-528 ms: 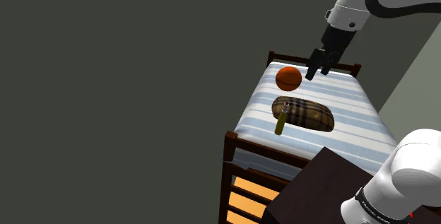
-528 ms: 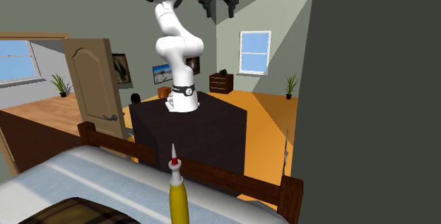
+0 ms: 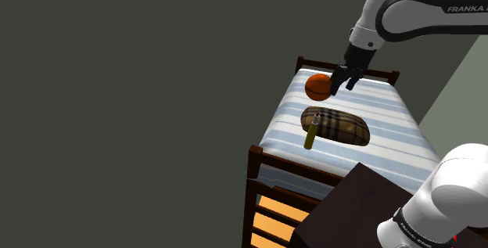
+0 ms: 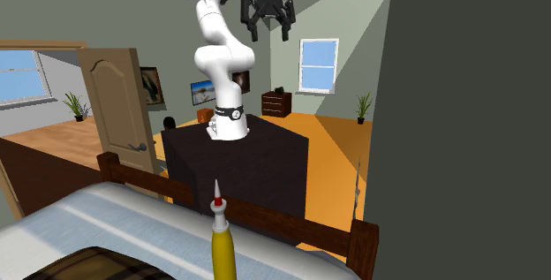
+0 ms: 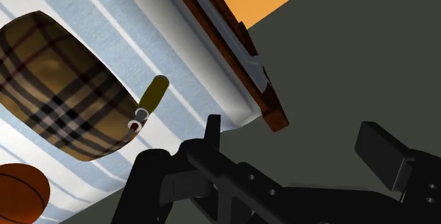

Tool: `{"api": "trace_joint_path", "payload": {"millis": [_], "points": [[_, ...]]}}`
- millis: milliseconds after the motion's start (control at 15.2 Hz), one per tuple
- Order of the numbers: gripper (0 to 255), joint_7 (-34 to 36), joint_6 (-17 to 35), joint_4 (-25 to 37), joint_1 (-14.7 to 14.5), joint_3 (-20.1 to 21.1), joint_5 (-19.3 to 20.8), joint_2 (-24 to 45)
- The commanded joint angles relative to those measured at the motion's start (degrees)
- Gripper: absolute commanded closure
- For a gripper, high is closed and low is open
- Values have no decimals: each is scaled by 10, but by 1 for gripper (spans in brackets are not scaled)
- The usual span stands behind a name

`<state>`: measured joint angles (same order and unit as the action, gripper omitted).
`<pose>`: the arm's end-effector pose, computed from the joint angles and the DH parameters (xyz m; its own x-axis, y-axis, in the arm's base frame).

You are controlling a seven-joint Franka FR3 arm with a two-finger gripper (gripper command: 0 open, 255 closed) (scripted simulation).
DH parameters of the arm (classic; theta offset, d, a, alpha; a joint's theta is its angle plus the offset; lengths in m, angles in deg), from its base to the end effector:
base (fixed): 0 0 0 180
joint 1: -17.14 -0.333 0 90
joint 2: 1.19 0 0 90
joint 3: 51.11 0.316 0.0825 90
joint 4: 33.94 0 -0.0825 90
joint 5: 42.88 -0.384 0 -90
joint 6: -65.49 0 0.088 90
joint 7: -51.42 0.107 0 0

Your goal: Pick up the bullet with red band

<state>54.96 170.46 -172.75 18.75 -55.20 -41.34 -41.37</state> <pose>0.3485 -0.0413 0.5542 0.9840 -0.1416 0.1079 -0.1395 -0.9899 -0.0262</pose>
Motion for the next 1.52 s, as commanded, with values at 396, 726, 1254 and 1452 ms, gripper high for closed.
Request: {"api": "trace_joint_path", "payload": {"millis": [396,726,1254,1452], "points": [[0,-33,133,-14,25,-50,20,120],[0,-57,209,0,36,-83,20,211],[0,-113,308,58,50,-128,-18,374],[0,-139,336,90,59,-138,-45,439]]}}
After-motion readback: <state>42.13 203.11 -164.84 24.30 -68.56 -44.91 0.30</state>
